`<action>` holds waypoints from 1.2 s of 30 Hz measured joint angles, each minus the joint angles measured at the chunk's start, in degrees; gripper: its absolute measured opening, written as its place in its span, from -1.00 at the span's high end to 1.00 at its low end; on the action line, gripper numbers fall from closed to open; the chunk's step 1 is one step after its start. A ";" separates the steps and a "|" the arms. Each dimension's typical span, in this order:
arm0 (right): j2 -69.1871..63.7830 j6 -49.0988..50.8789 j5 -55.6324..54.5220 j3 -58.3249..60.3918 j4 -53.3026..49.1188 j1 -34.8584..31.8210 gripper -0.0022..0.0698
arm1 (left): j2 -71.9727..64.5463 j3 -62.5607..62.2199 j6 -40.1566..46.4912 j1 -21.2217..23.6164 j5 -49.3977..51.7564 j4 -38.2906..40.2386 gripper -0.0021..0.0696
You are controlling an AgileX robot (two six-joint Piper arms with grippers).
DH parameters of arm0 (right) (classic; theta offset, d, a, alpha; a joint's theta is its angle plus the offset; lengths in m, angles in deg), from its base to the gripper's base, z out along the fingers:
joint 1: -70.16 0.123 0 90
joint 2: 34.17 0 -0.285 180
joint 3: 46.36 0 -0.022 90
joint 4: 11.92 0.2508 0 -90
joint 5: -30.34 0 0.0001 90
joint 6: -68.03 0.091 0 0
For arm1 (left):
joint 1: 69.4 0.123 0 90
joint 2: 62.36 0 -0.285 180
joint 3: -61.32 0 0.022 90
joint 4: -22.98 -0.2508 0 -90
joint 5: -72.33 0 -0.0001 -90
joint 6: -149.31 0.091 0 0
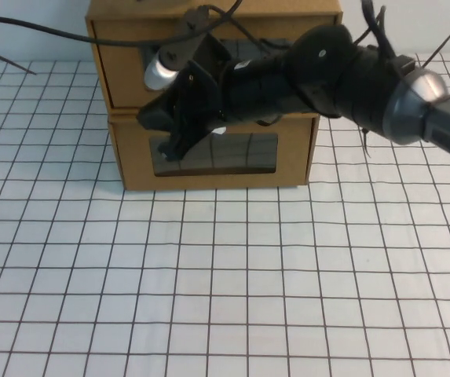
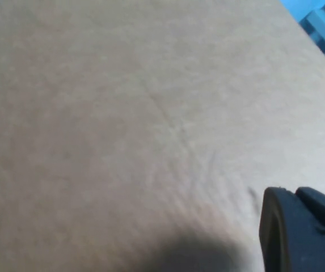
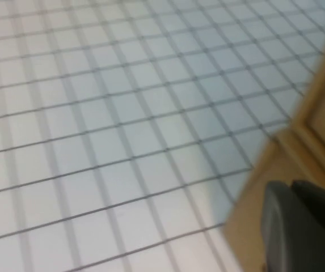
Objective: Close the shoe box
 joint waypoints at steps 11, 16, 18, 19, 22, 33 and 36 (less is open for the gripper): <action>9.60 17.37 7.77 -0.04 -21.04 4.77 0.98 | 11.16 -4.94 0.56 1.28 1.37 -0.71 0.96; 14.73 24.13 9.17 -0.04 -23.46 5.49 0.98 | 16.83 -5.04 0.56 3.65 5.37 -0.97 0.96; 17.22 26.90 9.29 -0.04 -25.92 5.49 0.98 | 18.97 -5.04 0.56 4.41 6.35 -1.99 0.96; 18.55 28.04 9.29 0.29 -27.25 5.49 0.98 | 20.24 -4.69 0.45 4.53 6.40 -2.94 0.96; 24.78 33.29 8.90 2.81 -31.74 5.49 0.98 | 24.51 -1.34 -0.18 4.64 6.68 -7.00 0.96; 56.19 69.15 5.05 33.31 -62.94 5.49 0.98 | 48.87 32.92 2.70 4.64 5.85 -10.62 0.96; 66.73 74.66 4.93 42.63 -65.53 5.49 0.98 | 58.71 46.84 3.97 4.64 2.01 -10.76 0.96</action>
